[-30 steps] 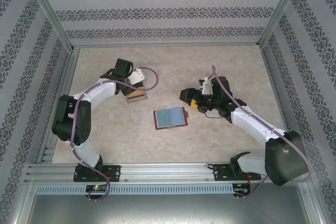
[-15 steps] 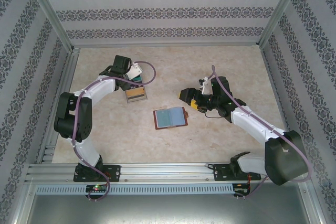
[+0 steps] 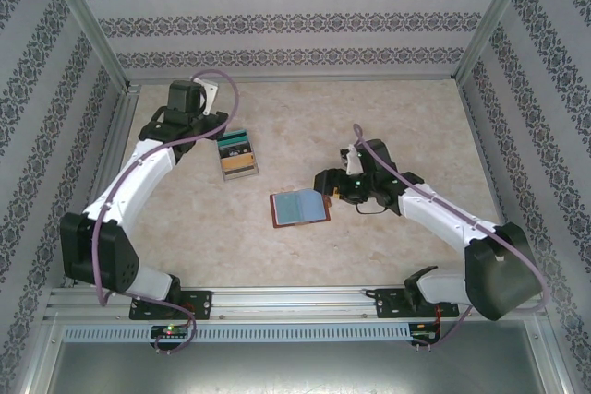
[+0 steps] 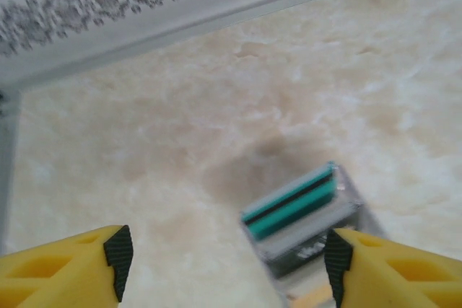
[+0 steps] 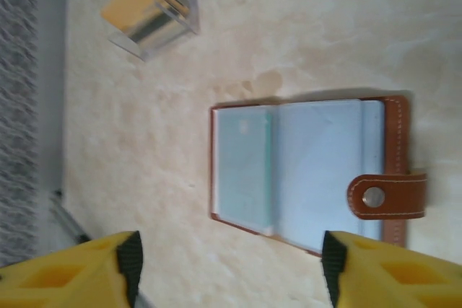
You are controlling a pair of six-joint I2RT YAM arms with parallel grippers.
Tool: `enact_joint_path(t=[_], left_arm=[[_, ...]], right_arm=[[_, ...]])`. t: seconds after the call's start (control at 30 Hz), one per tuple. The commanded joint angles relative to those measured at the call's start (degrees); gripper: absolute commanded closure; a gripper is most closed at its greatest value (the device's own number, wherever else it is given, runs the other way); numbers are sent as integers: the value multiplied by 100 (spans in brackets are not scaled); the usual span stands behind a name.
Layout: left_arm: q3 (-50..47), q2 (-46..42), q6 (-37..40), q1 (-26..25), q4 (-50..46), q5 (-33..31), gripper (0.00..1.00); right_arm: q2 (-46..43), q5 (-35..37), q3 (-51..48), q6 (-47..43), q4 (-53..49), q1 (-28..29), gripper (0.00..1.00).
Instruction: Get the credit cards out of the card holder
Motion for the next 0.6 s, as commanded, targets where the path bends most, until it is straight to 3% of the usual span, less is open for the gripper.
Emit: enact_joint_path(t=[0.0,0.1,0.2,0.33,0.57], left_arm=[[-136,-229,-2139,77,-991,938,23],[-811,-488,-3332,77,-627,2106,26],[-1708,-712,-4423,4,151,2924,30],[-2560,-1022,-5252,-432,896,2887,33],[-3033,-622,-5812,-1286,1472,2703,42]], right_arm=[[270,793,293,-467,-611,298,42],[539,1065,288,-485,-640,444,51],[825,1292,268,-526,-675,547,53],[1133,1452,285,-608,-682,645,57],[1546,1521,292,-596,-493,790,69]])
